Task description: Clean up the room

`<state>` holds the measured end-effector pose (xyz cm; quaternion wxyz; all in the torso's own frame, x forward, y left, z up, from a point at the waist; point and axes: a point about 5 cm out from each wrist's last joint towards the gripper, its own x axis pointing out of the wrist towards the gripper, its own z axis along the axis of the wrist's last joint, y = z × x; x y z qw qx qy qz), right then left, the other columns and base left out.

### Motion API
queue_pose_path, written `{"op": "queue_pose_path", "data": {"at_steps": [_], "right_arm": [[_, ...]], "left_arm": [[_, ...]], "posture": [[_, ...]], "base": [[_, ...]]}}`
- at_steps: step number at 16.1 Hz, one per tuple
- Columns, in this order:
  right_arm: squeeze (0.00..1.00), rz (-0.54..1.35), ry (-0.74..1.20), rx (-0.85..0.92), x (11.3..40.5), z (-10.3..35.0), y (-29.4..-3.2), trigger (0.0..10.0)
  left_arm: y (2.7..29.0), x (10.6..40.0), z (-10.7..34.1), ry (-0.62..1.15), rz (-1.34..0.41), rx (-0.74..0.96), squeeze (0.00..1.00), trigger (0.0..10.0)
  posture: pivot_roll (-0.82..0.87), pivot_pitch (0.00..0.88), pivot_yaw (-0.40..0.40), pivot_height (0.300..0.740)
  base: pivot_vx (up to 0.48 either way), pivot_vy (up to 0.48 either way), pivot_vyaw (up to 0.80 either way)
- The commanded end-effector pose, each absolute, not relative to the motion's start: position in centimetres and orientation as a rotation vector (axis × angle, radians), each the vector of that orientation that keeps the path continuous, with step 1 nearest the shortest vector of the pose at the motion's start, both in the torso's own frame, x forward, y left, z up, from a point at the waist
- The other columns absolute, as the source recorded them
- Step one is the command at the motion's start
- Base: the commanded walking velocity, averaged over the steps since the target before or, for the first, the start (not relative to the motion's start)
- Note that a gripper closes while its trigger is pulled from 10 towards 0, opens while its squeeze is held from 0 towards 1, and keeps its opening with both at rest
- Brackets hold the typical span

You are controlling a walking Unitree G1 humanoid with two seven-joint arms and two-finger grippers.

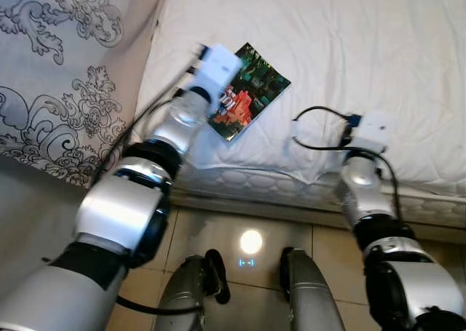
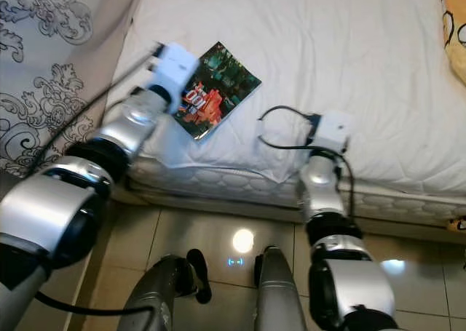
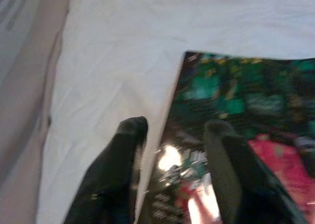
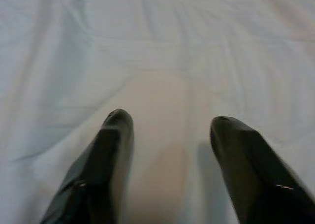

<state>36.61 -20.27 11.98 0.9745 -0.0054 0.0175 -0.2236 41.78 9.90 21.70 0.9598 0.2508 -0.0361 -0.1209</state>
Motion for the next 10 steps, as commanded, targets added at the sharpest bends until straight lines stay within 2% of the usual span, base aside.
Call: {"op": "queue_pose_path", "data": {"at_steps": [1, 2, 3, 6, 8, 10], "right_arm": [[1.0, -0.428, 0.016, -0.046, 36.6, 12.1, -19.8, 10.0], [1.0, -0.393, -0.057, -0.069, 36.7, 13.5, -19.4, 10.0], [0.0, -0.368, -0.124, -0.084, 36.6, 14.6, -19.1, 10.0], [0.0, -0.323, -0.266, -0.147, 34.7, 16.5, -19.1, 10.0], [0.0, -0.309, -0.276, -0.148, 33.9, 16.2, -19.0, 10.0], [0.0, -0.267, -0.251, -0.144, 33.2, 15.4, -18.2, 10.0]], "left_arm": [[10.3, 41.6, 20.5, -0.038, -0.236, 0.464, 1.0, 10.0], [10.8, 41.5, 20.5, -0.058, -0.218, 0.413, 0.0, 10.0], [11.2, 41.5, 21.1, -0.104, -0.203, 0.365, 0.0, 10.0], [12.8, 40.7, 22.8, -0.303, -0.192, 0.218, 0.0, 10.0], [13.2, 39.2, 21.2, -0.339, -0.188, 0.158, 0.0, 10.0], [14.5, 37.3, 18.5, -0.312, -0.102, 0.07, 0.0, 10.0]], "posture": [[-0.25, 0.349, 0.08, 0.7], [-0.24, 0.337, 0.082, 0.7], [-0.24, 0.315, 0.084, 0.7], [-0.2, 0.233, 0.088, 0.7], [-0.18, 0.153, 0.091, 0.7], [-0.16, 0.072, 0.086, 0.7]], "base": [[0.0, 0.0, 0.0], [0.0, 0.0, 0.0], [0.0, 0.0, 0.0], [0.0, 0.0, 0.0], [0.0, 0.0, 0.0], [0.0, 0.0, 0.0]]}}
